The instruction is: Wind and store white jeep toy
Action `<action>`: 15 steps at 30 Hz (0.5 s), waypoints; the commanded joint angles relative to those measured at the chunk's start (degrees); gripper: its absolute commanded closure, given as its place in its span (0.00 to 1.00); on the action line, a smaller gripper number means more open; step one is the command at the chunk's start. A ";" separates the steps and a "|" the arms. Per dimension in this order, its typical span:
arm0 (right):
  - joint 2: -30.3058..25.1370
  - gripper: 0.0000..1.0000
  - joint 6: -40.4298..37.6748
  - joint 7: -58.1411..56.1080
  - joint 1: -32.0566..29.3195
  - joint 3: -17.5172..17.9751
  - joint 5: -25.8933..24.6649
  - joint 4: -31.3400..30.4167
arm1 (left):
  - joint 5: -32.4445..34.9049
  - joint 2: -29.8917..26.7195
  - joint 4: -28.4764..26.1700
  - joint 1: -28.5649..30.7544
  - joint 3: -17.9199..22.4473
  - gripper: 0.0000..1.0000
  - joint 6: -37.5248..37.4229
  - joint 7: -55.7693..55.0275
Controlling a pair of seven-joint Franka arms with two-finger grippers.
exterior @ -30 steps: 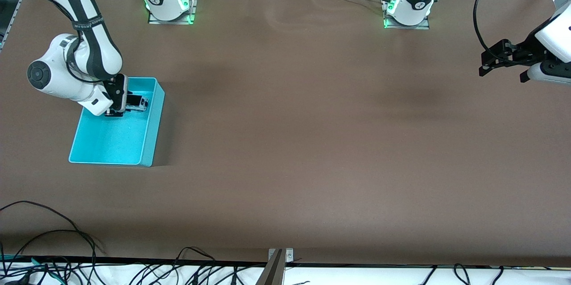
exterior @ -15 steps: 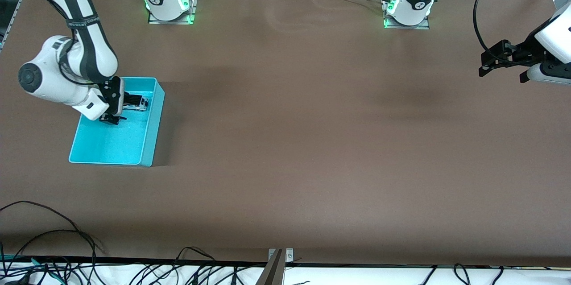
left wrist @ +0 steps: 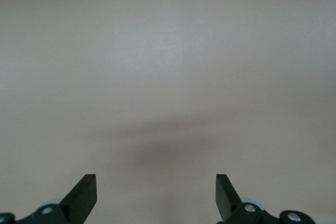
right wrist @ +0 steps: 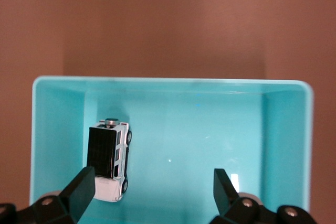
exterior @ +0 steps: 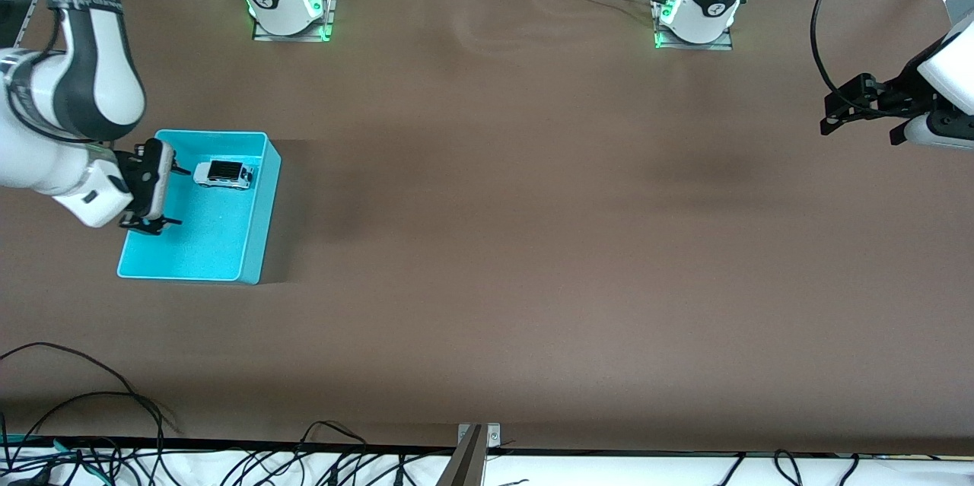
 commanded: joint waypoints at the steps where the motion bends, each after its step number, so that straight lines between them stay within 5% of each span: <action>1: 0.16 0.00 -6.37 9.97 0.06 -0.10 0.33 7.90 | -0.80 2.02 2.57 0.35 -0.10 0.00 -0.77 -0.15; 15: 0.16 0.00 -16.03 48.28 0.85 0.08 -0.72 18.89 | -0.80 4.13 4.15 0.70 -0.19 0.00 0.98 -0.06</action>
